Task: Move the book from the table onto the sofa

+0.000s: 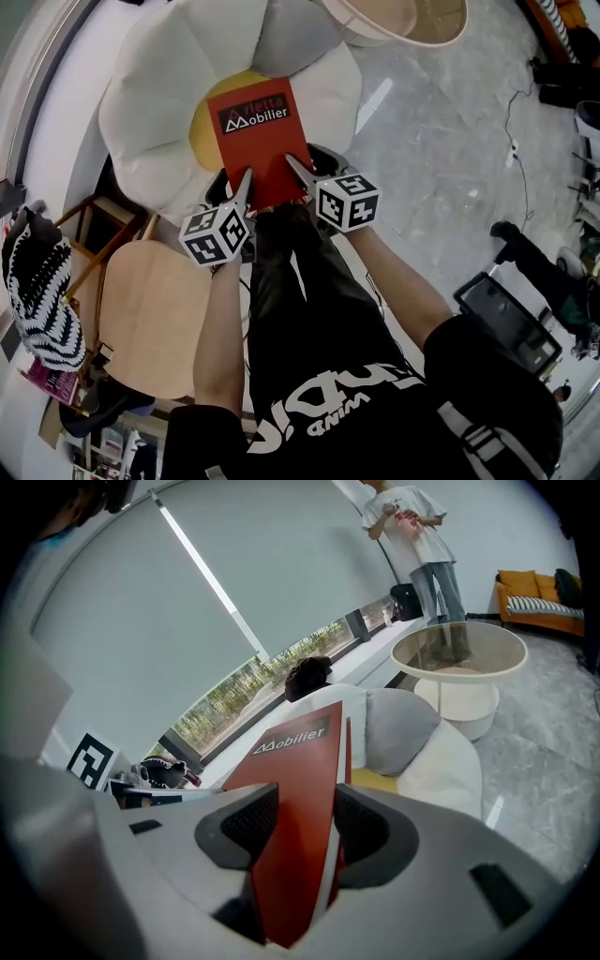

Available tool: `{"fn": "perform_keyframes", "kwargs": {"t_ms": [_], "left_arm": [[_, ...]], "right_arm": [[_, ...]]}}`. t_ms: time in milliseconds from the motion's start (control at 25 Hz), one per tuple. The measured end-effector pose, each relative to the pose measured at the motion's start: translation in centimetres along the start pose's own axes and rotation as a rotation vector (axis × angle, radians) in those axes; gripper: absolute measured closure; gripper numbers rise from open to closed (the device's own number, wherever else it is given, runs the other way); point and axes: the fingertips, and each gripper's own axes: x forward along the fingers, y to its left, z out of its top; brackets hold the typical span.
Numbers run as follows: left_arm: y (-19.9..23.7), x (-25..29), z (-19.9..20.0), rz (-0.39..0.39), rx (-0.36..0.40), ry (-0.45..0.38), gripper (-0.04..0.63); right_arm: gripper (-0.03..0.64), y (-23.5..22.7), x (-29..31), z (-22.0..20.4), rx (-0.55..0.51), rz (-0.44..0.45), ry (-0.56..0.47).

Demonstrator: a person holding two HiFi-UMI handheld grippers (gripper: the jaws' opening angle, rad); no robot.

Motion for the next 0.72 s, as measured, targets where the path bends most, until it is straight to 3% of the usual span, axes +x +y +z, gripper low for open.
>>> {"fn": "perform_keyframes", "kwargs": {"t_ms": [720], "left_arm": [[9.8,12.2,-7.5,0.013,-0.039,0.018,0.356]], "right_arm": [[0.443,-8.2,12.6,-8.4,-0.011,0.007,0.05]]}}
